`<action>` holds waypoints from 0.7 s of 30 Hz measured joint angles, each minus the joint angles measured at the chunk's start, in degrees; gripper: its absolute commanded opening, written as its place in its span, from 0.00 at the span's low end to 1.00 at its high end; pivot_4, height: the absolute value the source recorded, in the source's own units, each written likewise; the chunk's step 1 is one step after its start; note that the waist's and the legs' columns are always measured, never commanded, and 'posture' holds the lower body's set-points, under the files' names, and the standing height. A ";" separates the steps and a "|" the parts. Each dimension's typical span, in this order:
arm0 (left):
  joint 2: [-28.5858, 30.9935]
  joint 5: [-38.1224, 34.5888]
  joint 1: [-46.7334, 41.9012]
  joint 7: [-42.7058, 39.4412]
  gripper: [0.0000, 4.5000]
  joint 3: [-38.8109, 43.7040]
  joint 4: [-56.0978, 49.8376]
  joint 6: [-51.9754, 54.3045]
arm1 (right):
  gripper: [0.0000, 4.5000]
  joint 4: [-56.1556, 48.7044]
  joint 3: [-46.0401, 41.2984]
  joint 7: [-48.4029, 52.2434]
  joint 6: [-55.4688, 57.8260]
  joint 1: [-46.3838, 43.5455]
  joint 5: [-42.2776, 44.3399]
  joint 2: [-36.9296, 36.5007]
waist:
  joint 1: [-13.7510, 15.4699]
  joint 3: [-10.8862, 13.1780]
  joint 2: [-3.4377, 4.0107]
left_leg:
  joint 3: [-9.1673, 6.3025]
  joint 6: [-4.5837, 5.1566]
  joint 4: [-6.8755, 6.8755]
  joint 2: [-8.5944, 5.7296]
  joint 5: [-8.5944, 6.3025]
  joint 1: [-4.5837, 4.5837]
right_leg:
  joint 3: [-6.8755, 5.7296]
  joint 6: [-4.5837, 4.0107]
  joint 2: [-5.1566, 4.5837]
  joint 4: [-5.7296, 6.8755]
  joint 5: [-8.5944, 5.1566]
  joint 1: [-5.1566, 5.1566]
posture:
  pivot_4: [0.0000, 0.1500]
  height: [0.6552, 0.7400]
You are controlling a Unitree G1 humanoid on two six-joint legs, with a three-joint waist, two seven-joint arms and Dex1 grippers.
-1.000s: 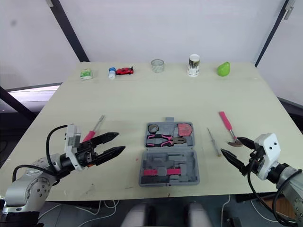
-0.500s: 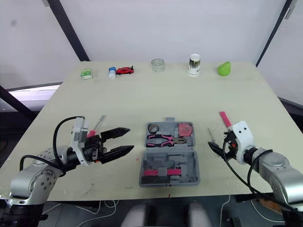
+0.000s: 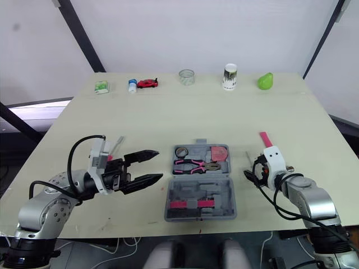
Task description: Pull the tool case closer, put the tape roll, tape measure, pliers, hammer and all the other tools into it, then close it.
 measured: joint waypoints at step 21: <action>0.33 2.28 0.99 -10.80 1.00 -0.23 4.54 -10.10 | 0.01 -20.94 -6.43 -11.05 6.32 16.18 -1.68 12.96 | 0.00 -0.01 0.02 | -0.07 0.00 -0.11 0.04 0.00 -0.03 | -0.12 -0.02 0.02 0.02 -0.02 -0.03 | 1.00 1.00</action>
